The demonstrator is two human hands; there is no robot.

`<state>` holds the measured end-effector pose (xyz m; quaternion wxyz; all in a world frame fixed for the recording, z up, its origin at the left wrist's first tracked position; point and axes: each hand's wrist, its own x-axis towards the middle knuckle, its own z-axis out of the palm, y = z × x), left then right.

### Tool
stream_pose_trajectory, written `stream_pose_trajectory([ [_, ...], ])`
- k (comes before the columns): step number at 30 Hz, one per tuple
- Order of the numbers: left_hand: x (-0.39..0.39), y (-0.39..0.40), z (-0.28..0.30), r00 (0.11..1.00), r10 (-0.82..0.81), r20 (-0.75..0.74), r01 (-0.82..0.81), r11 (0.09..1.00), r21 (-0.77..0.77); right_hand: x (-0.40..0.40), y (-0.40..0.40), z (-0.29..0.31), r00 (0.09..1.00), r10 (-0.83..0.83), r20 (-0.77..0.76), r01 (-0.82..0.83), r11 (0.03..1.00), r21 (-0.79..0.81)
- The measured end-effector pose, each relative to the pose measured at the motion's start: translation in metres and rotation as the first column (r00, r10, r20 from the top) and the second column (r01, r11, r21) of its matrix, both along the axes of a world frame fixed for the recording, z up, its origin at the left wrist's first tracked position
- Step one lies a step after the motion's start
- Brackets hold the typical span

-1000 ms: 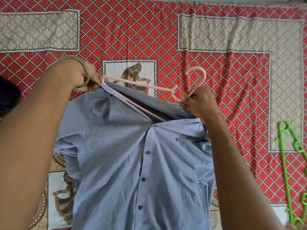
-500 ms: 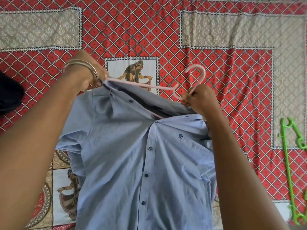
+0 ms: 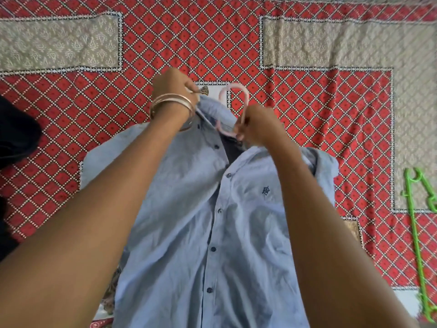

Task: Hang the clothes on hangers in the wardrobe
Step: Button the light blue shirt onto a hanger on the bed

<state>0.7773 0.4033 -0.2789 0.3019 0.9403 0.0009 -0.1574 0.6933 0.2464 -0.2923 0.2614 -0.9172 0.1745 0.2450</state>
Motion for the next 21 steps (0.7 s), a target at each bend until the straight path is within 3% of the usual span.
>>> stream_pose_trajectory([
  [4,-0.004,0.003,-0.008,0.998,0.066,0.017,-0.063,0.985,-0.158,0.052,-0.01,0.013,0.989,-0.131,0.074,0.118,0.979,0.168],
  [6,-0.009,0.01,-0.02,0.975,0.22,-0.008,-0.21,0.921,-0.327,0.07,-0.009,0.01,0.979,-0.149,0.143,0.121,0.975,0.184],
  [7,-0.014,0.015,-0.027,0.956,0.292,-0.014,-0.279,0.897,-0.342,0.074,-0.005,0.005,0.971,-0.141,0.192,0.112,0.981,0.157],
  [9,-0.035,0.025,-0.043,0.919,0.395,-0.009,-0.385,0.89,-0.245,0.07,-0.001,-0.004,0.93,-0.179,0.32,0.161,0.984,0.079],
  [11,-0.07,0.041,-0.057,0.871,0.491,-0.039,-0.49,0.871,0.02,0.046,-0.002,-0.015,0.843,-0.292,0.451,0.331,0.943,-0.009],
  [14,-0.124,0.069,-0.07,0.767,0.635,-0.087,-0.582,0.747,0.323,-0.019,-0.01,-0.036,0.698,-0.468,0.542,0.56,0.828,-0.005],
  [17,-0.166,0.09,-0.083,0.738,0.666,-0.108,-0.589,0.714,0.379,-0.105,-0.004,-0.063,0.655,-0.663,0.363,0.707,0.707,0.016],
  [21,-0.201,0.108,-0.09,0.679,0.708,-0.192,-0.601,0.687,0.408,-0.199,0.024,-0.071,0.655,-0.748,0.106,0.74,0.607,-0.29],
])
